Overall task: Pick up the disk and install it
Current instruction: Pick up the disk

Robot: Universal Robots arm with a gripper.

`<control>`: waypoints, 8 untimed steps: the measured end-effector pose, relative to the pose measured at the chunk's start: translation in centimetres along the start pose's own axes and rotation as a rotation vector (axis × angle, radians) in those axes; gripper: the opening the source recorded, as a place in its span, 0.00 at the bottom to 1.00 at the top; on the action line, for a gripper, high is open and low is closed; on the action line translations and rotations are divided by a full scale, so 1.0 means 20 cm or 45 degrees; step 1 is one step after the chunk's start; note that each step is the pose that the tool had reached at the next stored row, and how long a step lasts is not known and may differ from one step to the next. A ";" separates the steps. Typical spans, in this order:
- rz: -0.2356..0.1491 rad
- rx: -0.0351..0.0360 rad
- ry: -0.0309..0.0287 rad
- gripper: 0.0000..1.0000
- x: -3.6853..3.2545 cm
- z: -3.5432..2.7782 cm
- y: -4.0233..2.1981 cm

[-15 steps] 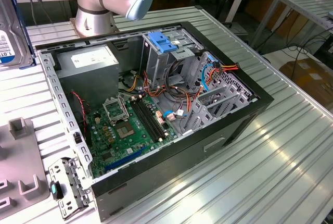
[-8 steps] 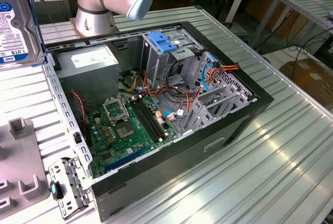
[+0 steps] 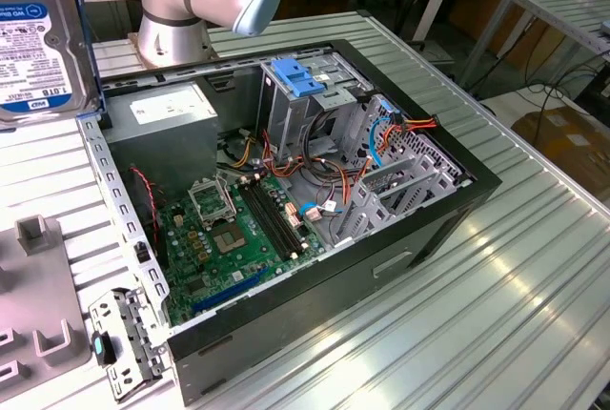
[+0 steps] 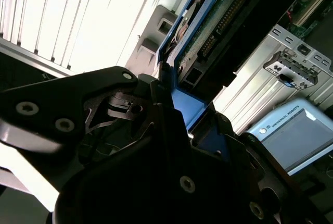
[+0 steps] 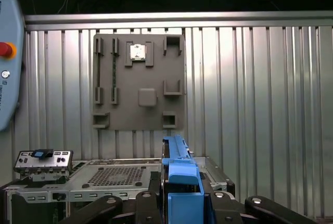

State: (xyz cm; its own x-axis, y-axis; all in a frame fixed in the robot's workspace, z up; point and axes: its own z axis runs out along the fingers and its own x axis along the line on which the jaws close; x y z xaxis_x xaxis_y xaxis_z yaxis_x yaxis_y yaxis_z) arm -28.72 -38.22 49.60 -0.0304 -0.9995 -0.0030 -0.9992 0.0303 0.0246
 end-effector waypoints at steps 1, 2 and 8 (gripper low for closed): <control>0.000 -0.0001 0.0000 0.37 0.000 0.000 -0.012; 0.000 -0.0001 0.0000 0.37 -0.001 -0.001 -0.020; 0.000 -0.0001 0.0002 0.37 -0.002 -0.002 -0.078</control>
State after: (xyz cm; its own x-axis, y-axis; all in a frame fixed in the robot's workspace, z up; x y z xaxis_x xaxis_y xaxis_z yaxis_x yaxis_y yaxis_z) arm -27.15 -38.22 49.60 -0.0306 -0.9995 -0.0028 -0.9992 0.0306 0.0246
